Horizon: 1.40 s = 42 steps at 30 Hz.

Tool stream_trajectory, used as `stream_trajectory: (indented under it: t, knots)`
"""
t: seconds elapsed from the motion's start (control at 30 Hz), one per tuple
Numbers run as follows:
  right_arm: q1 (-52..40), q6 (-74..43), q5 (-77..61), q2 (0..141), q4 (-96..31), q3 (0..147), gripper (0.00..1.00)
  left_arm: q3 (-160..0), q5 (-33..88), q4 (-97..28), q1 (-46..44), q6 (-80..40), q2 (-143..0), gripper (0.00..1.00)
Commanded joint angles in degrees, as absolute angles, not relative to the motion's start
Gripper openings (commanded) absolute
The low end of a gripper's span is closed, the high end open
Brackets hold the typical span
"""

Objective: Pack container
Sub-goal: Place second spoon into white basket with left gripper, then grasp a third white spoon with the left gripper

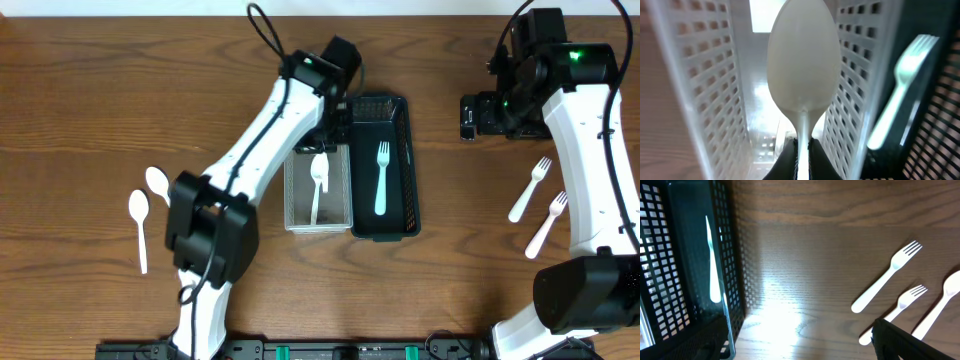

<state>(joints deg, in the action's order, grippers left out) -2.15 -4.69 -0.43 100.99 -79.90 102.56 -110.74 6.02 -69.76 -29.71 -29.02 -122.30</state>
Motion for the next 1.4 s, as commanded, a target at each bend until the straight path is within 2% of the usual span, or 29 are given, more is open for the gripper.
stream_trajectory:
  t: [0.0,0.03,0.13,0.17,0.2,0.47,0.67,0.83,1.07,1.23,1.37]
  knots:
    - [-1.7,-3.6,-0.5,101.2,-80.1,102.9,0.95,-110.6,6.1,-69.8,-29.4,-31.1,-122.9,0.26]
    - [-1.7,-3.6,-0.5,101.2,-80.1,102.9,0.95,-110.6,6.1,-69.8,-29.3,-30.9,-123.0,0.57]
    - [-1.7,-3.6,-0.5,101.2,-80.1,102.9,0.95,-110.6,6.2,-69.8,-28.7,-26.4,-122.7,0.77]
    - [-1.7,-3.5,-0.5,101.2,-80.1,102.9,0.95,-110.6,6.2,-69.8,-28.4,-25.3,-122.5,0.96]
    - [-1.7,-3.5,-0.5,101.2,-80.1,102.9,0.95,-110.6,6.1,-70.0,-27.9,-24.6,-122.2,0.98]
    - [-1.7,-2.6,-0.4,101.2,-80.2,102.9,0.96,-110.6,1.1,-76.4,-19.4,-23.8,-110.9,0.98]
    - [-1.7,-2.0,-0.4,101.2,-79.7,102.9,0.96,-110.5,-6.8,-85.4,-7.1,-23.6,-95.0,0.98]
    - [-1.7,-2.0,-0.4,101.3,-79.7,102.9,0.96,-107.0,-6.9,-86.5,1.6,-22.9,-84.2,0.98]
    - [-1.7,-2.1,-1.2,101.3,-79.8,102.9,0.99,-85.9,-3.7,-77.3,8.5,-24.4,-76.8,0.98]
    - [-1.7,-2.0,-3.2,101.3,-80.6,102.9,0.99,-69.2,4.7,-63.0,11.6,-21.0,-78.6,0.98]
    - [-1.7,-2.0,-3.3,101.3,-80.6,102.9,0.99,-63.5,7.6,-55.6,13.3,-19.1,-82.3,0.98]
